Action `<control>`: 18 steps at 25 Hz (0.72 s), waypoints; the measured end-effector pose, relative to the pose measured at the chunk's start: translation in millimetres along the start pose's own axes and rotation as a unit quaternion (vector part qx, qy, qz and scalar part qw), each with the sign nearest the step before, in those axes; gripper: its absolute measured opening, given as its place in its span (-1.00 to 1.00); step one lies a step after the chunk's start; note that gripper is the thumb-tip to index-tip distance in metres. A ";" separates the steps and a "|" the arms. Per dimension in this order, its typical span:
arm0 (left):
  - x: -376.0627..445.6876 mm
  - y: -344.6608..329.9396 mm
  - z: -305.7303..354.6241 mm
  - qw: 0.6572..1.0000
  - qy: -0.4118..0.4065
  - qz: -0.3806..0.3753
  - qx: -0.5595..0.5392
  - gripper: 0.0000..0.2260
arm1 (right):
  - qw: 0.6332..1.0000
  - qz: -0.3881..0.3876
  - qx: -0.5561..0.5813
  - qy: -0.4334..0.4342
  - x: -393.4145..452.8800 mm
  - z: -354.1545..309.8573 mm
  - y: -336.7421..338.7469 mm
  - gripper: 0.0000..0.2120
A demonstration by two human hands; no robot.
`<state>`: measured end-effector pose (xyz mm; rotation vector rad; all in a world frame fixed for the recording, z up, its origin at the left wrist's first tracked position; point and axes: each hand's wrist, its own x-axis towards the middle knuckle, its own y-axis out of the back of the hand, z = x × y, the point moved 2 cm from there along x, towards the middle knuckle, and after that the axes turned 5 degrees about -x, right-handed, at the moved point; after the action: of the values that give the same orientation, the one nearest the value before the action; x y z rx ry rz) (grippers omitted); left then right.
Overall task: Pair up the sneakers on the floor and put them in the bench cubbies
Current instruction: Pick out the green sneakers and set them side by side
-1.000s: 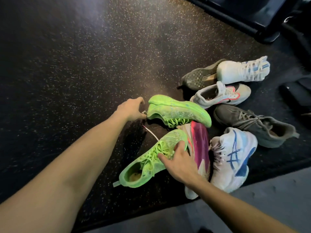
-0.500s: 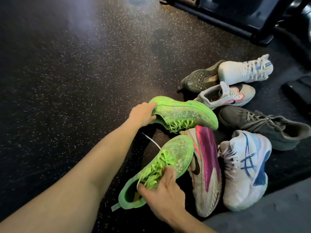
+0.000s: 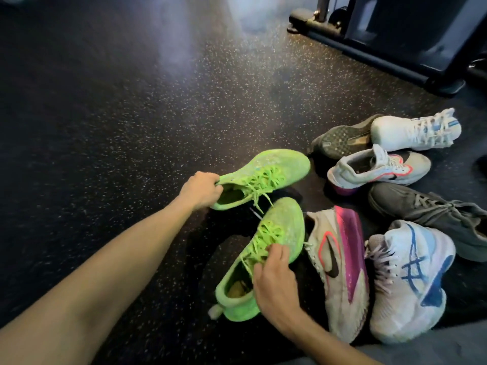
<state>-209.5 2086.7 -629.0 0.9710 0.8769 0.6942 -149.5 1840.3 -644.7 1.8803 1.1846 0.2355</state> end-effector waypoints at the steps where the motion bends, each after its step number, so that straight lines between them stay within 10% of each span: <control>1: -14.2 7.9 -15.8 0.998 0.044 0.003 -0.053 -0.84 | 1.000 -0.001 -0.008 0.028 6.1 -3.8 6.3 -0.88; 10: -132.4 10.1 -109.8 0.777 0.347 0.054 -0.522 -0.89 | 0.976 -0.087 -0.019 0.201 70.0 -85.9 15.9 -0.89; 18: -191.7 -36.0 -144.7 0.717 0.410 0.024 -0.563 -0.87 | 0.964 -0.158 -0.056 0.206 91.1 -112.0 -41.7 -0.89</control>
<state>-423.4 1972.7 -644.2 -0.5048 0.9249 1.5035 -190.8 1984.3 -634.0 1.5561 1.6946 0.5215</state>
